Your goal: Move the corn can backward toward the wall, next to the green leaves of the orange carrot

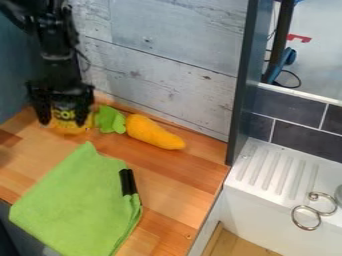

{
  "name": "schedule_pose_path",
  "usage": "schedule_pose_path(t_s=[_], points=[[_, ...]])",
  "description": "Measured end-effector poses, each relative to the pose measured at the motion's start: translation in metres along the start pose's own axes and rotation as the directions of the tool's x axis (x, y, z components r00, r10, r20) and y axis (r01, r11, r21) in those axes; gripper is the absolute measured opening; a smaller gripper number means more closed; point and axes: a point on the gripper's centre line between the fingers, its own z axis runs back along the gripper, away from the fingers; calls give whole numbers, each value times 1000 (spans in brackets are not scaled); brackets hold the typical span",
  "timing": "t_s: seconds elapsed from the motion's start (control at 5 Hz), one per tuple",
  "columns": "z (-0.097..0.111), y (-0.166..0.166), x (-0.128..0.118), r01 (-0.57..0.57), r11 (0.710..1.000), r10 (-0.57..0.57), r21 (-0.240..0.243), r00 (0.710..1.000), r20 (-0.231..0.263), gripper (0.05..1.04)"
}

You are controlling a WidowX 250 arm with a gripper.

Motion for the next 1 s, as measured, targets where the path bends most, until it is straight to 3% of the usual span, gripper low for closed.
schedule_pose_path(t_s=[0.2,0.6,1.0], points=[[13,5,-12,37,999,-37,15,999,0,1000],[61,23,-69,211,974,-212,81,977,-4,1000],[94,35,-129,416,906,-421,83,905,59,1000]])
